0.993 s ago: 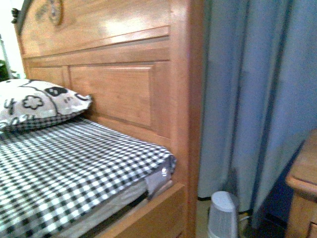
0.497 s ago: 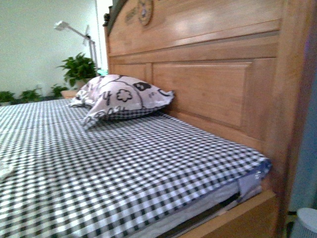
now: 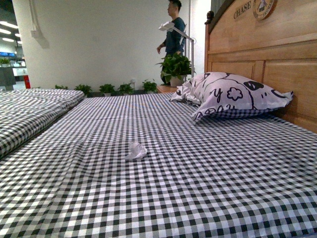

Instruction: Clean up trash

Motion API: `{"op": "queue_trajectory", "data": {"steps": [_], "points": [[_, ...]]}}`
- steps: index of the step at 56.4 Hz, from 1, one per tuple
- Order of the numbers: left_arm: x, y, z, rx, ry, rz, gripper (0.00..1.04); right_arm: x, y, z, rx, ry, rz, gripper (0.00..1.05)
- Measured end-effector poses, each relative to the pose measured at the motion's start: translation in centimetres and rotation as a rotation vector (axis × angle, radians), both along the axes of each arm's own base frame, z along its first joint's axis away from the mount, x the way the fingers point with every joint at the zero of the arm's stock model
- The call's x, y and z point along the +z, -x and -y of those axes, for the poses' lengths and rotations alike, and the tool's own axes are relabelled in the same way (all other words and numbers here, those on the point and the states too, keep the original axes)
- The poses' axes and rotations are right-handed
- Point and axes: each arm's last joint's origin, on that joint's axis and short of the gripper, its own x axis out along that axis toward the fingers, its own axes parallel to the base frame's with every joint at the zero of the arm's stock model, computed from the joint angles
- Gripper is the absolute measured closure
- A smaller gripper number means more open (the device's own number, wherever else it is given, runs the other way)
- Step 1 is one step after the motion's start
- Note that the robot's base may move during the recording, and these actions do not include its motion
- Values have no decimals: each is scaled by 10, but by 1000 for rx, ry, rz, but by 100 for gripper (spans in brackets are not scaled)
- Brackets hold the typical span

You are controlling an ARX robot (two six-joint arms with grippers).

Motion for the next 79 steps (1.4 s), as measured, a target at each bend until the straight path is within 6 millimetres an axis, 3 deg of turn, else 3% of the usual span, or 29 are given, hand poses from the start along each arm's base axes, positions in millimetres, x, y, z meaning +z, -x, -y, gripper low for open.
{"op": "queue_trajectory", "data": {"steps": [17, 23, 30, 38, 48, 65, 79], "points": [[-2, -2, 0, -25, -20, -13, 76, 1, 1, 2, -13, -6, 3, 83], [-7, -12, -5, -42, -87, -33, 76, 1, 1, 2, -13, -6, 3, 83], [-19, -35, -17, -77, -182, -71, 76, 1, 1, 2, -13, -5, 3, 83], [-33, -81, -45, -122, -360, -150, 76, 1, 1, 2, -13, -6, 3, 83], [-60, -125, -73, -245, -498, -291, 76, 1, 1, 2, -13, -6, 3, 83], [-85, -172, -94, -467, -659, -434, 76, 1, 1, 2, -13, -6, 3, 83], [-90, -198, -103, -587, -753, -541, 76, 1, 1, 2, -13, -6, 3, 83]]}}
